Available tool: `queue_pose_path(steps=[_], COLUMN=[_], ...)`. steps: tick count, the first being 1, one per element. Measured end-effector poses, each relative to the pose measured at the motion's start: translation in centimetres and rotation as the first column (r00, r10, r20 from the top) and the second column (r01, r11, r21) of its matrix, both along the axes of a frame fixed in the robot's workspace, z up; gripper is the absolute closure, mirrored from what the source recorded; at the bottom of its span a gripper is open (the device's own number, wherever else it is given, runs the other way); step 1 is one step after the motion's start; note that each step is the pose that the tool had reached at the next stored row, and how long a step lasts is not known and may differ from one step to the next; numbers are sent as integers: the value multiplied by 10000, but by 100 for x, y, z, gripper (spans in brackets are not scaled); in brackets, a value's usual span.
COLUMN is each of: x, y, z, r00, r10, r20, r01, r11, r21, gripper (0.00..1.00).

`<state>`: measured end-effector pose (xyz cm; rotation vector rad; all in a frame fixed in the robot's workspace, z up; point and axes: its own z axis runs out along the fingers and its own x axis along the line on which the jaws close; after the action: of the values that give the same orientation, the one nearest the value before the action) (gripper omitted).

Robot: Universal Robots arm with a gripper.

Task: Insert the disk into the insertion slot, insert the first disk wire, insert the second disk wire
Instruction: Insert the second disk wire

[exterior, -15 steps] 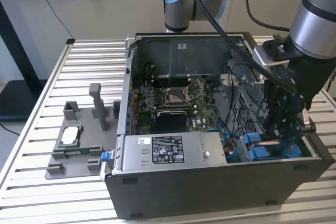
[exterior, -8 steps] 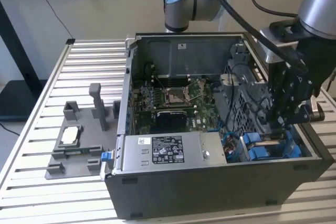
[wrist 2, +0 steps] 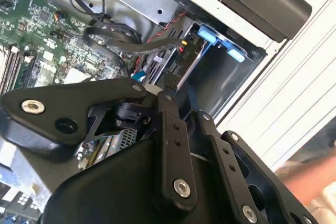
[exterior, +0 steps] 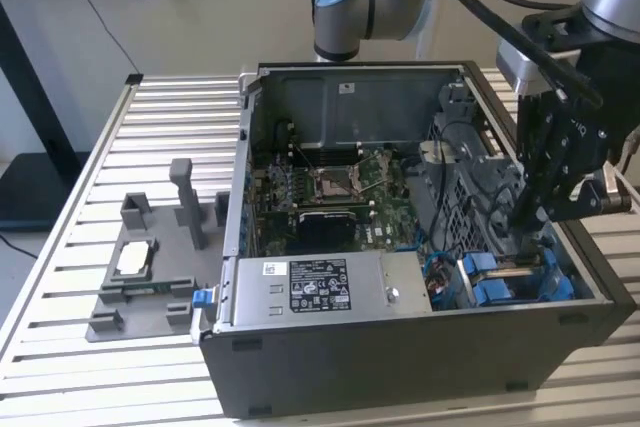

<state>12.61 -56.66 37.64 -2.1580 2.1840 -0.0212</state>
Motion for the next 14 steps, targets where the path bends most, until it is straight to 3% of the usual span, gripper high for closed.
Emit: queue_pose_path(steps=[5,8,10,14], x=[0,-7,-51,-132], y=[8,26,37,43], z=[78,81,81,71], r00=[10000,10000,9999,9997], r10=[-24,-57,-60,-83], r20=[3,63,149,210], r01=[24,57,61,83], r11=[10000,10000,10000,10000], r21=[3,-9,-9,-7], gripper=[76,76,76,76])
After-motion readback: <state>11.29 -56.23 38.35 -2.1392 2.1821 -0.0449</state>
